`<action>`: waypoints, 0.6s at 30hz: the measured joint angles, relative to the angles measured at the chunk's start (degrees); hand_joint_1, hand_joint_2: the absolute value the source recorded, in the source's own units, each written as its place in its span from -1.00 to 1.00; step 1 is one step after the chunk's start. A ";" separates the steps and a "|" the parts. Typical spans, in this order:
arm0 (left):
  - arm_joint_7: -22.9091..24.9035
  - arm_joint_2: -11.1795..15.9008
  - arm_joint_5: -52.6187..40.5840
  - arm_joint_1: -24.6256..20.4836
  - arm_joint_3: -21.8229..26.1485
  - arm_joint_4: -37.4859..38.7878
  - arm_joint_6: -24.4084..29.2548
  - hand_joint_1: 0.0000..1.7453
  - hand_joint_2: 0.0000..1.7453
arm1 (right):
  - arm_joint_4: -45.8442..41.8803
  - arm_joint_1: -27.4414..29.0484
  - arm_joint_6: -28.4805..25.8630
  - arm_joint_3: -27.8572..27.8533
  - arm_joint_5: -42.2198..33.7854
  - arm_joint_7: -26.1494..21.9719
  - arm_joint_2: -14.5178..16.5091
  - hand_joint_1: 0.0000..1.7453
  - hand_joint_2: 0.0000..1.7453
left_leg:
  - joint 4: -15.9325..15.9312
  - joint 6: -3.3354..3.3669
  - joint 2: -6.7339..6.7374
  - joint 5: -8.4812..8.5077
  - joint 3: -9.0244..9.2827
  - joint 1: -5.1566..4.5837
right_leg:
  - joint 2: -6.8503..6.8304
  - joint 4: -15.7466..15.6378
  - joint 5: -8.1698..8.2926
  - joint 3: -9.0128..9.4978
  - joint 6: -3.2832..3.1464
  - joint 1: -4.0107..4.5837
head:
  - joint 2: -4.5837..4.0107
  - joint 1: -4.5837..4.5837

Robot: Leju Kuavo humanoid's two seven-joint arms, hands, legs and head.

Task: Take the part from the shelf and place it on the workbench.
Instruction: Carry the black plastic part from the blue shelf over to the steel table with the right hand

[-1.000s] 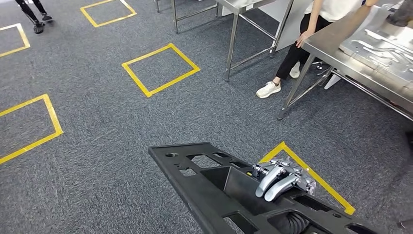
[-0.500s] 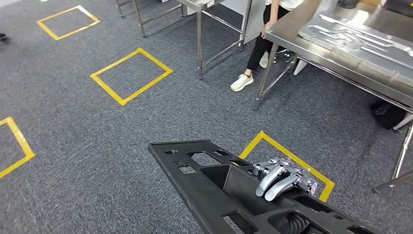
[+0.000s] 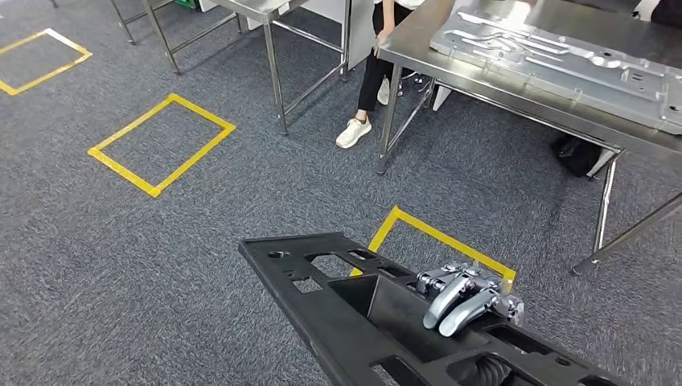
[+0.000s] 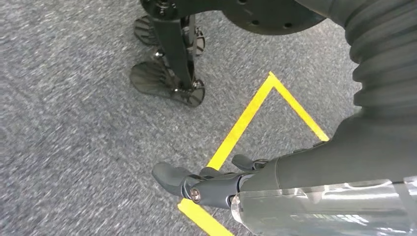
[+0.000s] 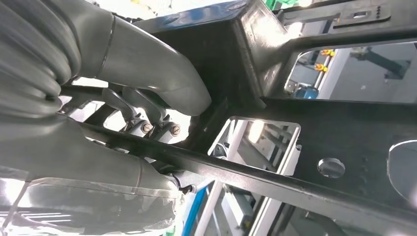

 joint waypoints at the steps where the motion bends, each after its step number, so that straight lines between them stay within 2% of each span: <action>1: -0.09 -0.01 -0.02 -0.09 -0.01 0.00 -0.08 -1.00 1.00 | -0.03 -0.27 -0.05 -0.04 0.01 0.00 0.07 1.00 1.00 | -0.21 0.40 0.55 0.13 0.07 0.11 | -1.22 1.25 -0.82 -0.61 0.24 0.04 | 0.00 0.00; 3: -0.34 0.04 -0.03 -0.07 -0.01 0.00 -0.29 -1.00 1.00 | -0.08 -1.02 -0.21 -0.10 0.14 0.00 0.15 1.00 1.00 | -0.41 0.91 1.81 0.19 0.14 0.12 | -4.21 7.37 -4.07 -3.61 0.65 -0.05 | 0.00 0.00; 4: -0.45 0.09 -0.01 0.00 0.00 0.00 -0.38 -1.00 1.00 | -0.08 -1.33 -0.30 -0.09 0.31 0.00 0.16 1.00 1.00 | -0.39 1.00 2.48 0.13 0.13 0.05 | -4.93 11.45 -5.78 -5.68 0.85 -0.20 | 0.00 0.00; 5: -0.53 0.15 0.03 0.05 0.01 0.00 -0.44 -1.00 1.00 | -0.08 -1.47 -0.39 -0.09 0.55 0.00 0.18 1.00 1.00 | -0.38 1.00 3.14 0.07 0.14 -0.01 | -5.24 14.72 -6.81 -7.36 1.01 -0.35 | 0.00 0.00; 6: -0.59 0.22 0.07 0.06 0.01 0.00 -0.48 -1.00 1.00 | -0.09 -1.50 -0.47 -0.07 0.85 0.00 0.19 1.00 1.00 | -0.37 0.97 3.80 -0.01 0.18 -0.04 | -5.40 16.24 -6.82 -8.17 1.12 -0.46 | 0.00 0.00; 7: -0.64 0.28 0.12 0.05 0.01 0.00 -0.48 -1.00 1.00 | -0.15 -1.49 -0.53 0.00 1.15 0.00 0.19 1.00 1.00 | -0.35 0.88 4.40 -0.11 0.28 -0.04 | -5.61 15.39 -5.74 -7.80 1.14 -0.55 | 0.00 0.00; 8: -0.68 0.33 0.15 0.03 0.01 0.00 -0.50 -1.00 1.00 | -0.31 -1.48 -0.59 0.13 1.46 0.00 0.19 1.00 1.00 | -0.34 0.75 4.96 -0.25 0.44 -0.04 | -6.01 12.43 -3.92 -6.31 1.07 -0.58 | 0.00 0.00; 10: -0.79 0.43 0.23 0.03 0.02 0.00 -0.57 -1.00 1.00 | -0.87 -1.56 -0.71 0.59 1.89 0.00 0.19 1.00 1.00 | -0.28 0.28 5.97 -0.64 0.88 -0.21 | -8.25 4.27 -0.61 -2.13 0.58 -0.23 | 0.00 0.00; 11: -0.85 0.56 0.31 0.04 0.03 0.00 -0.62 -1.00 1.00 | -1.15 -1.72 -0.75 0.92 1.96 0.00 0.19 1.00 1.00 | -0.25 -0.02 6.42 -0.84 1.07 -0.34 | -9.05 1.56 0.15 -0.80 0.24 0.01 | 0.00 0.00; 12: -0.89 0.72 0.41 0.02 0.04 0.00 -0.69 -1.00 1.00 | -1.36 -1.92 -0.81 1.26 1.88 0.00 0.17 1.00 1.00 | -0.23 -0.36 6.90 -1.03 1.22 -0.48 | -9.49 0.20 0.28 -0.20 -0.10 0.27 | 0.00 0.00; 14: -0.89 1.08 0.63 -0.11 0.07 0.00 -0.78 -1.00 1.00 | -1.56 -2.32 -0.89 1.87 1.43 0.00 0.14 1.00 1.00 | -0.35 -1.03 7.91 -1.27 1.57 -0.56 | -8.34 -0.02 0.17 -0.36 -0.71 0.42 | 0.00 -0.01; 15: -0.79 1.23 0.71 -0.24 0.08 0.00 -0.79 -1.00 1.00 | -1.64 -2.46 -0.90 2.11 1.16 0.00 0.12 1.00 1.00 | -0.19 -1.36 7.65 -1.56 1.71 -0.47 | -7.75 -0.19 0.24 -0.29 -1.02 0.33 | 0.00 -0.01; 16: -0.61 1.36 0.78 -0.33 0.11 0.00 -0.68 -1.00 1.00 | -1.72 -2.70 -0.84 2.40 0.91 0.00 0.10 1.00 1.00 | 0.71 -1.62 6.74 -2.33 1.51 -0.37 | -7.20 -0.38 0.36 -0.17 -1.39 0.19 | 0.00 -0.01; 18: -0.02 1.61 1.14 -0.27 0.33 0.00 -0.14 -1.00 1.00 | -1.83 -3.29 -0.56 3.08 0.47 0.00 0.05 1.00 1.00 | 6.19 -1.95 3.94 -5.57 -0.80 -0.16 | -6.10 -0.63 0.52 0.05 -2.02 0.00 | 0.00 -0.01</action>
